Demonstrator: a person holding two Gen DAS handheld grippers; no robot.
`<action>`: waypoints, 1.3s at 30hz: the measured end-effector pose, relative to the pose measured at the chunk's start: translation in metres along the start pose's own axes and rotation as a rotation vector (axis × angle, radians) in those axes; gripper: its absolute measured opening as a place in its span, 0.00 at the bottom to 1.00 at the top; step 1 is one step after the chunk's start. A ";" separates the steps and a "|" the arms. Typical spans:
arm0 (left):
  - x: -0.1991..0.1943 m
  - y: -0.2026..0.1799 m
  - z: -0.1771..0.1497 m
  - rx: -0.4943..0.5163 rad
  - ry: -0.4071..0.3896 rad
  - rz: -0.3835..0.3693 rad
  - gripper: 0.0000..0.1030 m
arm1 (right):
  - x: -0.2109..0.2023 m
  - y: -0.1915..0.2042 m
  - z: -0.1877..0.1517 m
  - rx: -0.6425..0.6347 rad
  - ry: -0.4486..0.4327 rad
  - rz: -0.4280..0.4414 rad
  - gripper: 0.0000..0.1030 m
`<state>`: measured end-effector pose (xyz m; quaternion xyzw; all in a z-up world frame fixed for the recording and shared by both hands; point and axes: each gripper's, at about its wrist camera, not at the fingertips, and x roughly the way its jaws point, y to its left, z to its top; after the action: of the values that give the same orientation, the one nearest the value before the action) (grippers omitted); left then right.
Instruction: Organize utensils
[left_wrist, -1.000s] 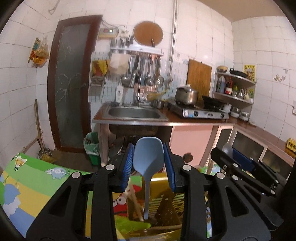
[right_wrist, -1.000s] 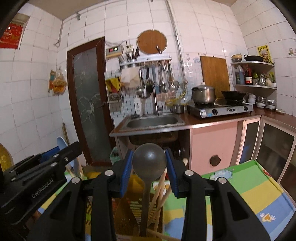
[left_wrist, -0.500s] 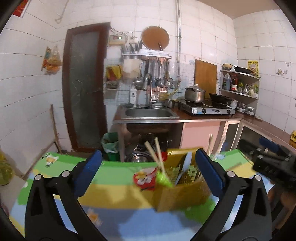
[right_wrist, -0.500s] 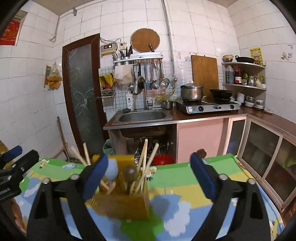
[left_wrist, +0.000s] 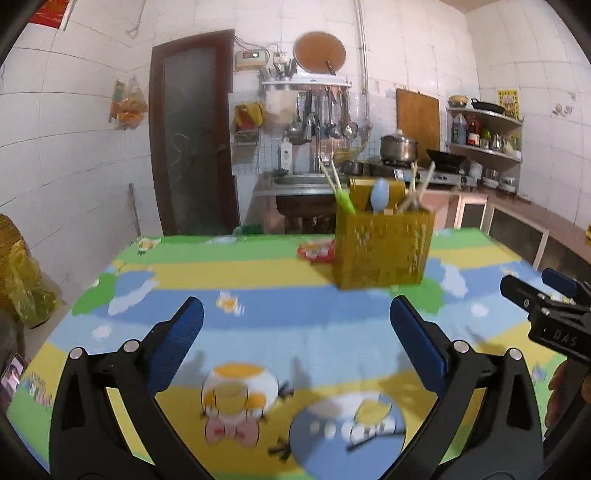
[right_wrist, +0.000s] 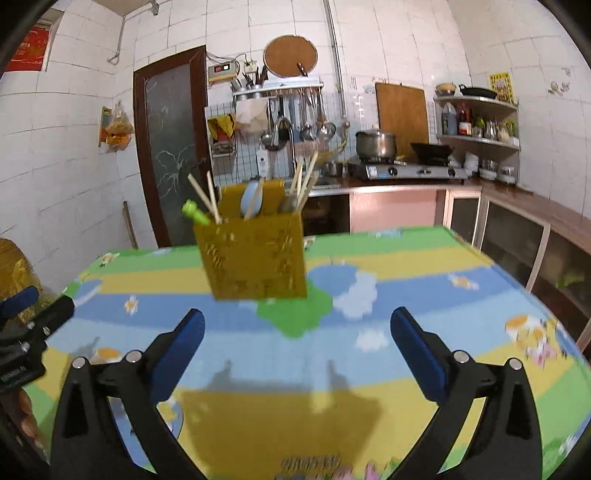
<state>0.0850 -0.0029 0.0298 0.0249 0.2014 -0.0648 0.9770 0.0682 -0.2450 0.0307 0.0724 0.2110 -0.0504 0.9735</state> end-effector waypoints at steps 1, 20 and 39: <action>-0.002 0.001 -0.008 -0.001 0.001 0.001 0.95 | -0.002 0.002 -0.005 -0.003 0.004 -0.002 0.95; -0.017 0.008 -0.038 -0.018 -0.128 0.061 0.95 | -0.022 0.032 -0.042 -0.094 -0.086 -0.013 0.95; -0.025 0.009 -0.041 -0.021 -0.152 0.054 0.95 | -0.028 0.023 -0.042 -0.052 -0.124 -0.039 0.95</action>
<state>0.0480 0.0120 0.0025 0.0154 0.1263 -0.0380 0.9911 0.0289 -0.2136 0.0070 0.0398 0.1530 -0.0684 0.9851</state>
